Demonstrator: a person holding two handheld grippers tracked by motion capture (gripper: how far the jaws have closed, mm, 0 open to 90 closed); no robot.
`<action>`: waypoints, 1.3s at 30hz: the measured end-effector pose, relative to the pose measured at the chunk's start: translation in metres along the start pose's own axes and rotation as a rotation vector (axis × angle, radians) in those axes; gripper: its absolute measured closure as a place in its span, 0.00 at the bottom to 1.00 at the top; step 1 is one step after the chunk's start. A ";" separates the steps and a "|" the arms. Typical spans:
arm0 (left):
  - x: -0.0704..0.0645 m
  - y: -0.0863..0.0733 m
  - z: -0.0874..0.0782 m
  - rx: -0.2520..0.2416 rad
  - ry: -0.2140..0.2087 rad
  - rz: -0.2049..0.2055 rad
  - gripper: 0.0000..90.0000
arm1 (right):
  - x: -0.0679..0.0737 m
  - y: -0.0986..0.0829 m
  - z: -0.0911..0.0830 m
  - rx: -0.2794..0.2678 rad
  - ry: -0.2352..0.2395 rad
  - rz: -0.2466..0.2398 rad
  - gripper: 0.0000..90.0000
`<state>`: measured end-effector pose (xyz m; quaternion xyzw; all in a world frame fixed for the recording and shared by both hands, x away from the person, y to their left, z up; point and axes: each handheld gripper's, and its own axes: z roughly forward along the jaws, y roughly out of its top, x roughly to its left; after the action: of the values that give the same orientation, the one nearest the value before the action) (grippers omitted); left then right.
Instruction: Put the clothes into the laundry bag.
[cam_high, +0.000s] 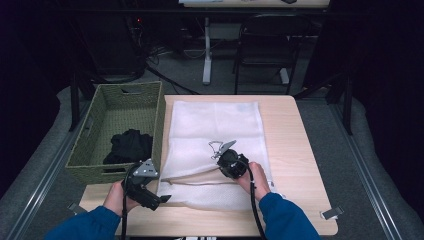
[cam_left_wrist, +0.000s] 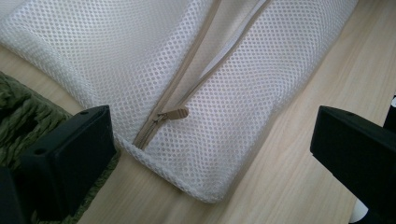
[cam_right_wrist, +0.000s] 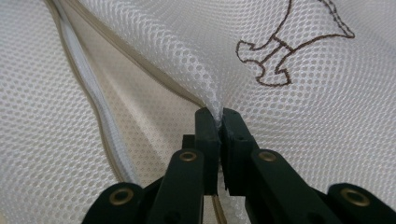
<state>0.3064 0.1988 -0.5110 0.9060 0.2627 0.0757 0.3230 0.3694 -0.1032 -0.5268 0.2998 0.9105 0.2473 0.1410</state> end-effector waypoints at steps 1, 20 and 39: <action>0.000 0.000 0.000 0.001 -0.004 -0.003 0.00 | 0.000 0.001 -0.001 -0.004 0.000 0.006 0.97; 0.003 0.000 -0.003 -0.045 -0.059 -0.023 0.00 | -0.006 0.012 -0.027 -0.073 -0.015 0.012 0.97; 0.004 0.002 0.000 -0.024 -0.090 0.010 0.00 | -0.012 0.022 -0.043 -0.109 -0.024 0.005 0.97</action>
<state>0.3106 0.1999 -0.5099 0.9058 0.2424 0.0398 0.3451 0.3719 -0.1111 -0.4775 0.2967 0.8932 0.2935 0.1673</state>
